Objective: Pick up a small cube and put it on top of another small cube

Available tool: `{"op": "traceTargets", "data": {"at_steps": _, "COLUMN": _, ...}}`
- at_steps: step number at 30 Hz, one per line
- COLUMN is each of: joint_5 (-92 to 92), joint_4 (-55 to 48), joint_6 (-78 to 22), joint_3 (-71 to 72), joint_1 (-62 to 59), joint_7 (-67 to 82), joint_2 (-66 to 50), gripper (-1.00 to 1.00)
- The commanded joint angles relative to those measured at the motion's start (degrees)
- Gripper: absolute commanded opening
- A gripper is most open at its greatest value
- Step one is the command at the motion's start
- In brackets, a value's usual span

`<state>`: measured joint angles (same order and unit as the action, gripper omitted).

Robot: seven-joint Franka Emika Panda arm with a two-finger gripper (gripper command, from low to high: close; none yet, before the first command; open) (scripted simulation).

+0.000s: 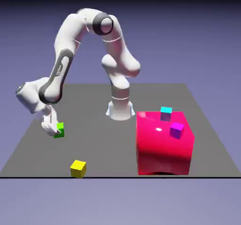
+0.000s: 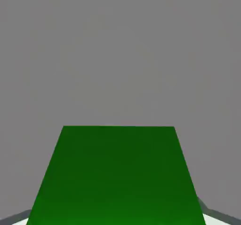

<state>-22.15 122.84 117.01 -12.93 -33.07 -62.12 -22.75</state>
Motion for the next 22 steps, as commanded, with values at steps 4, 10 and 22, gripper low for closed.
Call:
{"op": "traceTargets", "data": {"at_steps": 4, "joint_5": -4.8, "joint_4": -5.1, "joint_6": -2.4, "joint_3": -3.8, "joint_1": 8.3, "joint_7": -4.6, "joint_2": -2.5, "gripper": -1.00}}
{"op": "traceTargets", "data": {"at_steps": 10, "joint_5": -12.4, "joint_4": -12.8, "joint_6": -6.0, "joint_3": -9.6, "joint_1": 20.8, "joint_7": -11.3, "joint_2": -6.1, "gripper": -1.00}}
{"op": "traceTargets", "data": {"at_steps": 22, "joint_5": -17.5, "joint_4": -16.0, "joint_6": -6.0, "joint_3": -11.8, "joint_1": 27.4, "joint_7": -14.0, "joint_2": -9.3, "gripper": 1.00}}
